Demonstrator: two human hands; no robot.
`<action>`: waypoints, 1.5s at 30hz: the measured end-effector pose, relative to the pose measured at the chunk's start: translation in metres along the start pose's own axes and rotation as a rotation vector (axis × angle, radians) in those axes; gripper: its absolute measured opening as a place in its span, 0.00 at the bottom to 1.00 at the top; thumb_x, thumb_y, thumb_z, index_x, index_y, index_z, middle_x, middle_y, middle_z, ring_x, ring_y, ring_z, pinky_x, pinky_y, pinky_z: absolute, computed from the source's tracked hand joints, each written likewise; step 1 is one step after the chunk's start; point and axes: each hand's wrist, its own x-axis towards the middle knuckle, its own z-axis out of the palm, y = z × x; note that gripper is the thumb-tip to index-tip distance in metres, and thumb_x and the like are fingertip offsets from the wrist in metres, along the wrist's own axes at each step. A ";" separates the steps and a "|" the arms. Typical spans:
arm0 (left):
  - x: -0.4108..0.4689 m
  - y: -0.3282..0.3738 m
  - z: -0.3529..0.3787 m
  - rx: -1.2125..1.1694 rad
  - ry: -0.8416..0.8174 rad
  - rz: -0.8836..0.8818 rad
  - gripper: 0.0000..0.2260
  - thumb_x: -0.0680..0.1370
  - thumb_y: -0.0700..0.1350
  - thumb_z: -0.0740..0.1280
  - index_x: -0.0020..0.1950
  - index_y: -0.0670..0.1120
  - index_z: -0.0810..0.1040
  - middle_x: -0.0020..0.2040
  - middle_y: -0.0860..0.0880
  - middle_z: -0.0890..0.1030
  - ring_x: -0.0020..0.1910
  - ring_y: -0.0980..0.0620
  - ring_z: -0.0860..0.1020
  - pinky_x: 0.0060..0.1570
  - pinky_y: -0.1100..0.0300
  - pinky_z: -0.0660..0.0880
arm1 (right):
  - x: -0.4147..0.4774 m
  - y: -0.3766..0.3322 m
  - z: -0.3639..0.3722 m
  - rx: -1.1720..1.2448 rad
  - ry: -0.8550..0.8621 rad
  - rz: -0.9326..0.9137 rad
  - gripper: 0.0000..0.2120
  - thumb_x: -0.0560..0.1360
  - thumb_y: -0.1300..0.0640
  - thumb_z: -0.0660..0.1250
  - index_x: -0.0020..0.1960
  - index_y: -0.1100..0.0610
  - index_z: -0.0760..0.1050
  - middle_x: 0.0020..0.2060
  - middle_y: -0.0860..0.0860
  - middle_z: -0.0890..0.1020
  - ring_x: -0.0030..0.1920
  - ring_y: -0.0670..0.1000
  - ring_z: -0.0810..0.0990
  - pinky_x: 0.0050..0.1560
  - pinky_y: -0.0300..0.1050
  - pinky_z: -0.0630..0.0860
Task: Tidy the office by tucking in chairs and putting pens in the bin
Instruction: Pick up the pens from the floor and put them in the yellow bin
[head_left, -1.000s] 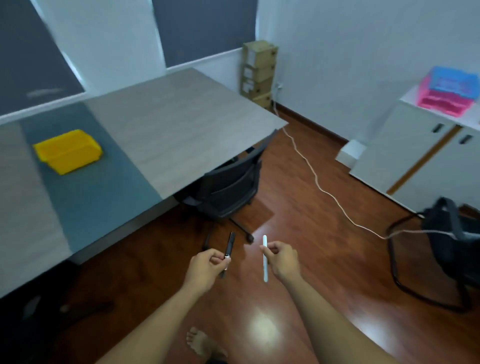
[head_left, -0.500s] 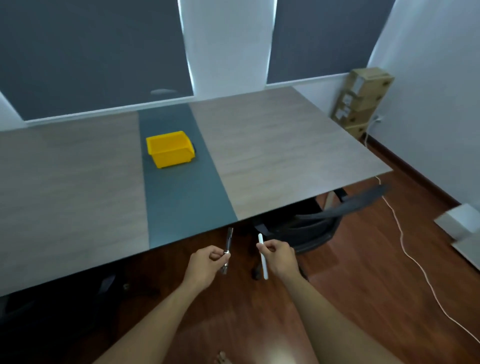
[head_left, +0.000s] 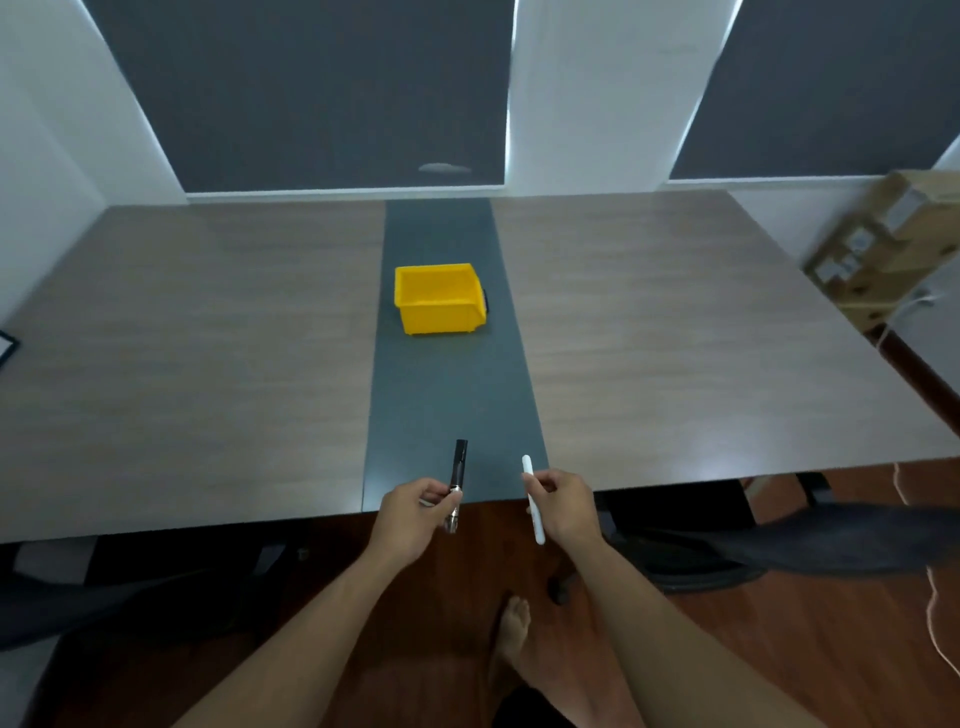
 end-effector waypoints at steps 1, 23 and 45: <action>0.012 0.002 -0.004 0.008 0.012 -0.004 0.10 0.79 0.55 0.76 0.53 0.50 0.87 0.47 0.53 0.87 0.42 0.54 0.86 0.43 0.62 0.82 | 0.015 -0.006 0.004 -0.012 -0.007 -0.006 0.13 0.81 0.46 0.71 0.48 0.54 0.87 0.38 0.47 0.88 0.41 0.50 0.87 0.49 0.50 0.84; 0.279 0.074 -0.066 -0.145 0.170 -0.085 0.11 0.80 0.55 0.74 0.56 0.49 0.87 0.46 0.50 0.88 0.44 0.49 0.87 0.51 0.50 0.85 | 0.290 -0.169 0.025 -0.108 -0.137 -0.157 0.13 0.81 0.57 0.66 0.61 0.56 0.85 0.43 0.50 0.85 0.39 0.52 0.80 0.43 0.51 0.82; 0.568 0.082 -0.131 0.537 -0.014 0.217 0.13 0.84 0.51 0.68 0.67 0.50 0.85 0.59 0.44 0.80 0.61 0.45 0.77 0.55 0.52 0.77 | 0.500 -0.250 0.118 -0.455 -0.256 -0.256 0.09 0.82 0.57 0.69 0.61 0.51 0.83 0.57 0.52 0.85 0.51 0.53 0.81 0.48 0.47 0.75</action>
